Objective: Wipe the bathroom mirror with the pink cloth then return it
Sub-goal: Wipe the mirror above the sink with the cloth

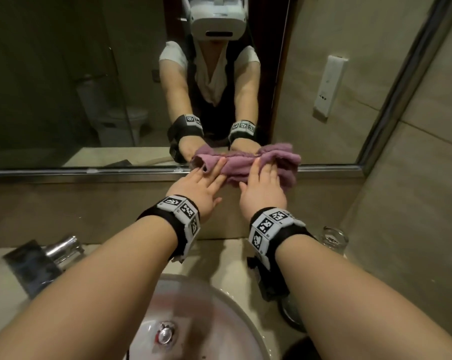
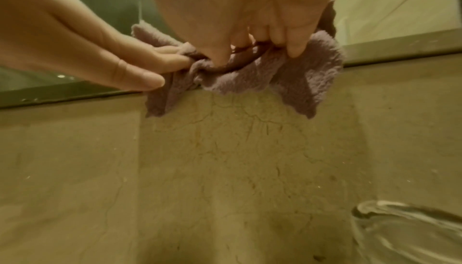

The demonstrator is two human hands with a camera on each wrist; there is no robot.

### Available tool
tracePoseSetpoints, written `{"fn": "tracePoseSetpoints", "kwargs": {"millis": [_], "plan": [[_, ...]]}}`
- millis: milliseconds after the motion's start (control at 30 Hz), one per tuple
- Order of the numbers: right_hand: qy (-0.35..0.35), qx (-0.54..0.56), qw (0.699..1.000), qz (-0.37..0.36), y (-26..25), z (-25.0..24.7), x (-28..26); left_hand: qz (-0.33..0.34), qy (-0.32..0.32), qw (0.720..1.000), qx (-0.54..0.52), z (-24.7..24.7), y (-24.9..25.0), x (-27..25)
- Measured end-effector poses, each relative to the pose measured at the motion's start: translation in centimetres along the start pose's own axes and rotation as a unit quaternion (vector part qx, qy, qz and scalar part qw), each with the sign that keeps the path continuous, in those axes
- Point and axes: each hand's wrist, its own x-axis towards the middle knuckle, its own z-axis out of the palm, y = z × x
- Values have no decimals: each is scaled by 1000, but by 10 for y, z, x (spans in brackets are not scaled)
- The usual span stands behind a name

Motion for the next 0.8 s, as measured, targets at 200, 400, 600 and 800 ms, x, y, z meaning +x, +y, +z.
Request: {"fn": "tracePoseSetpoints", "kwargs": {"millis": [200,400,600,800], "plan": [[-18,81,997,8,30,-38,-5,2,8,999,-34,-19,17,-5],[122,135,983,8,68,-96,4,64,128,990,-15,-73,52,13],[116,46,992,30,102,-104,37,82,116,987,73,-94,56,49],[76,33,995,50,95,-40,33,136,61,980,132,-54,59,56]]}}
